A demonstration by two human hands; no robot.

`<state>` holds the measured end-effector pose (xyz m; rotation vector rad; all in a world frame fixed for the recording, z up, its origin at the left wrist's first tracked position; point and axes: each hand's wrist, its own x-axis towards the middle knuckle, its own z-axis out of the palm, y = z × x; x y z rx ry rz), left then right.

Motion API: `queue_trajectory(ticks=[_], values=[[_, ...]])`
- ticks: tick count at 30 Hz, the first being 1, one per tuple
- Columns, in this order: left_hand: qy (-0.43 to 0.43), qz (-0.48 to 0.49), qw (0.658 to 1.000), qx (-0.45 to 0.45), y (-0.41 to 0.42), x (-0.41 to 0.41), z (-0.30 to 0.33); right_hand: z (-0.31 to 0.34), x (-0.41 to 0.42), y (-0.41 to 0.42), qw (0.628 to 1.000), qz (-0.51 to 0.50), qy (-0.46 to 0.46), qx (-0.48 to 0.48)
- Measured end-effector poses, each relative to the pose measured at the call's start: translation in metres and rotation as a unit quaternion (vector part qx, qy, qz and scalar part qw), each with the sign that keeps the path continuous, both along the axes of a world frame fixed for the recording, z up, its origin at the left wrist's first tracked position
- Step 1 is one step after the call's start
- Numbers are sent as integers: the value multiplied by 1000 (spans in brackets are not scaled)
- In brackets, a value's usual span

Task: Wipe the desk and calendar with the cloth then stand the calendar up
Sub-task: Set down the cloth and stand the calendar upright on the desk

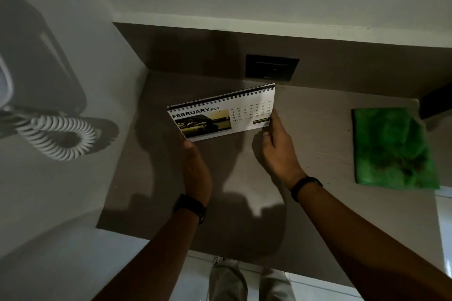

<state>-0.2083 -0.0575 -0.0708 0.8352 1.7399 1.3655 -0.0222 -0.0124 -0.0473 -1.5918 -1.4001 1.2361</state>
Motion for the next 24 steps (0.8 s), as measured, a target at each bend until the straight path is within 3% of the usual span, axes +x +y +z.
queue_trajectory(ticks=[5,11,24], values=[[-23,-53,998,-36,46,-46,-1,-1,-35,-2,1000,-16,7,0],[37,-87,995,-44,95,-77,0,-2,-61,23,999,-35,5,10],[90,-102,990,-39,97,-75,-3,4,-60,23,999,-26,-7,-30]])
